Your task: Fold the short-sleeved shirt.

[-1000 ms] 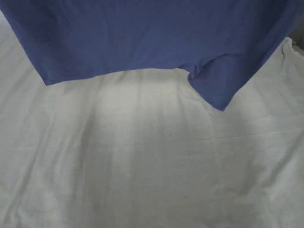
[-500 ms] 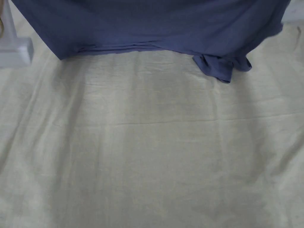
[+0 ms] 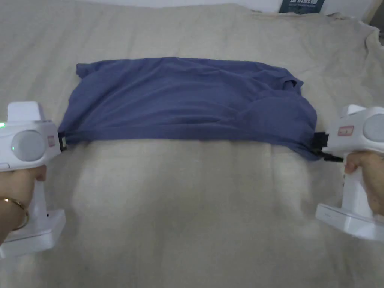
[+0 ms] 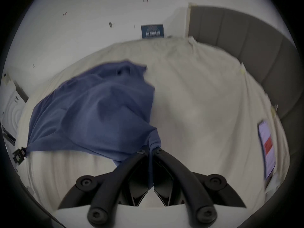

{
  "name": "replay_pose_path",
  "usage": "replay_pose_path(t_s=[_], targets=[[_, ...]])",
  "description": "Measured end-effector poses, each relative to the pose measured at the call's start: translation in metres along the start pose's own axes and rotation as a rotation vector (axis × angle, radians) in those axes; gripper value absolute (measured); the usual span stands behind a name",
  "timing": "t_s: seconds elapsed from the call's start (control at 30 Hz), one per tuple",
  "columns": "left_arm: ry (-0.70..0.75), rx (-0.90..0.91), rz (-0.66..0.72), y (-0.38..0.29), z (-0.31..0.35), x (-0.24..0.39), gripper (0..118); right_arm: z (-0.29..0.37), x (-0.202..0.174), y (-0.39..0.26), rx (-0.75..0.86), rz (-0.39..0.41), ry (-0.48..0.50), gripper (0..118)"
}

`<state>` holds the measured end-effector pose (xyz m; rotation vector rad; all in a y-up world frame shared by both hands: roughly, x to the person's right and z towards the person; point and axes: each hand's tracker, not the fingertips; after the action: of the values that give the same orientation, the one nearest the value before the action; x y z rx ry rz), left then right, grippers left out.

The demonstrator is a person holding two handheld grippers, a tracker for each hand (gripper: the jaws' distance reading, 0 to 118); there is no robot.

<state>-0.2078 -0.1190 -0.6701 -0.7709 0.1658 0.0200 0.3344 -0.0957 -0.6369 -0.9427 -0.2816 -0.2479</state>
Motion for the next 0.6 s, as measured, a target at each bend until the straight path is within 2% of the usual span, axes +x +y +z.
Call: replay_pose_path(t_s=[0.07,0.17,0.4,0.6], targets=[[-0.016,-0.008,0.045,-0.023,0.026,-0.014,0,0.013,0.009,-0.031,-0.015,0.009,0.019,1],[-0.031,-0.007,-0.005,-0.051,0.066,-0.034,0,0.044,0.018,-0.062,-0.022,0.066,0.032,1],[-0.079,-0.008,0.087,-0.117,0.163,-0.086,0,0.129,0.06,-0.128,-0.028,0.043,0.059,1],[-0.104,-0.011,0.097,-0.181,0.231,-0.106,0,0.192,0.093,-0.187,-0.023,0.042,0.071,1]])
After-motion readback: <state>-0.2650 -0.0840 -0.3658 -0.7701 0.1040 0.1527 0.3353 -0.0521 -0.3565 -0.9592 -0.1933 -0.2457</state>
